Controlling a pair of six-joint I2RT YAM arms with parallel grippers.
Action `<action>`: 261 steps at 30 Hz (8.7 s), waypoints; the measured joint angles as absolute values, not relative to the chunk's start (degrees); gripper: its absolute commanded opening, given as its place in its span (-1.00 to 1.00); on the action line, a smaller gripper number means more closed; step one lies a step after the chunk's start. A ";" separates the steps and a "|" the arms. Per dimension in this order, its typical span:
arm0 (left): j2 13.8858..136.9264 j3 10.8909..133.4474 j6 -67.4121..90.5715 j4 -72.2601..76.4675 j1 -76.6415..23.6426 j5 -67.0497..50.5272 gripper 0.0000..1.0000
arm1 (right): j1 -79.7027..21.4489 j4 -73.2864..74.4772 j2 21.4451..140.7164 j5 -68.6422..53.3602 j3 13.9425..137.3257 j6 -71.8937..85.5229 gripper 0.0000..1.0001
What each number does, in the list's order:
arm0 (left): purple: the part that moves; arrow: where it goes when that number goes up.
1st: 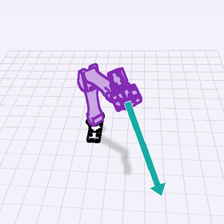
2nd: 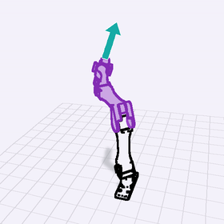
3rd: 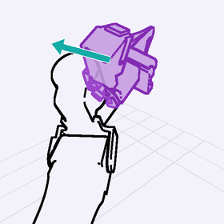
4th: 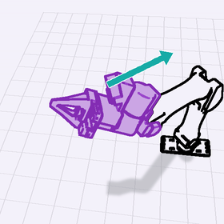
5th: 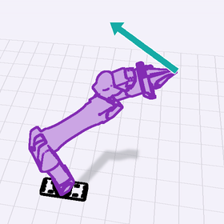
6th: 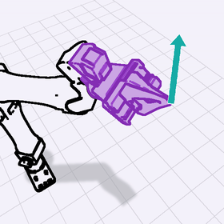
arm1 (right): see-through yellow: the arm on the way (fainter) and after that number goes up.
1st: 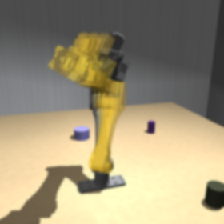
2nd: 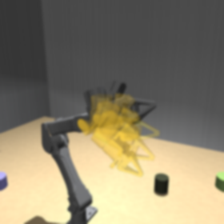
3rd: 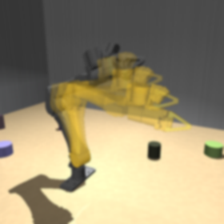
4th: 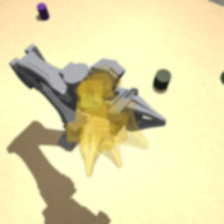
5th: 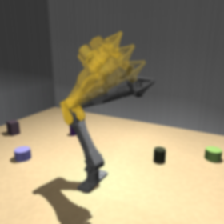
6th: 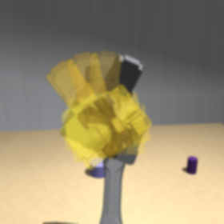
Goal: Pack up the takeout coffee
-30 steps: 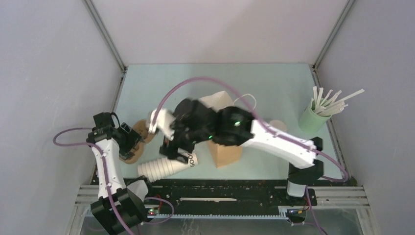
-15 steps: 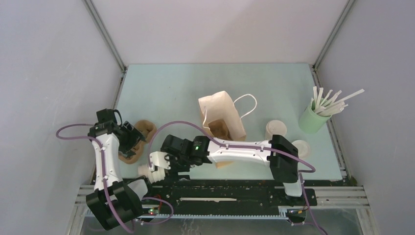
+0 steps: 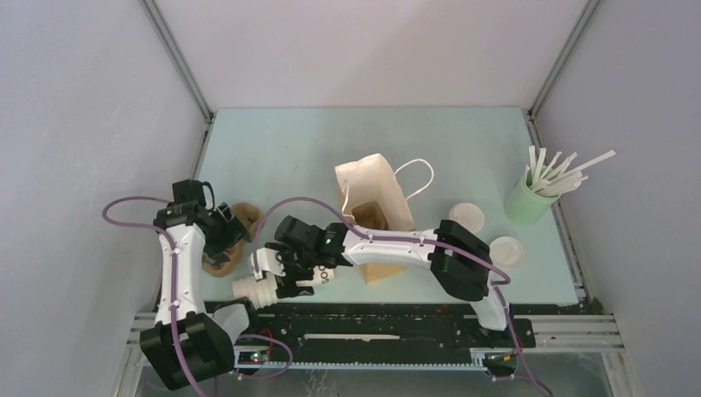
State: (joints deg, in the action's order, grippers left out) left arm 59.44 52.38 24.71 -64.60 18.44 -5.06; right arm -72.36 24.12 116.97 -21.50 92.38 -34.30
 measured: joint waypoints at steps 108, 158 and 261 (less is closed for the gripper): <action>51.90 69.04 33.12 -68.12 1.43 -8.69 -1.00 | -67.57 -15.38 117.03 -12.80 77.14 0.34 0.39; 53.25 79.07 34.41 -79.68 -1.26 -19.49 0.43 | -49.60 46.92 64.97 13.65 102.59 6.04 0.99; 58.57 91.70 38.59 -62.00 -21.65 -17.08 0.60 | -8.84 55.79 82.83 2.98 68.82 10.63 0.67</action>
State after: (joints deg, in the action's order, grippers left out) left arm 58.57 91.70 38.59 -62.00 -21.65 -17.08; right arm -8.84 55.79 82.83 2.98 68.82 10.63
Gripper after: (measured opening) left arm 0.802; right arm 0.886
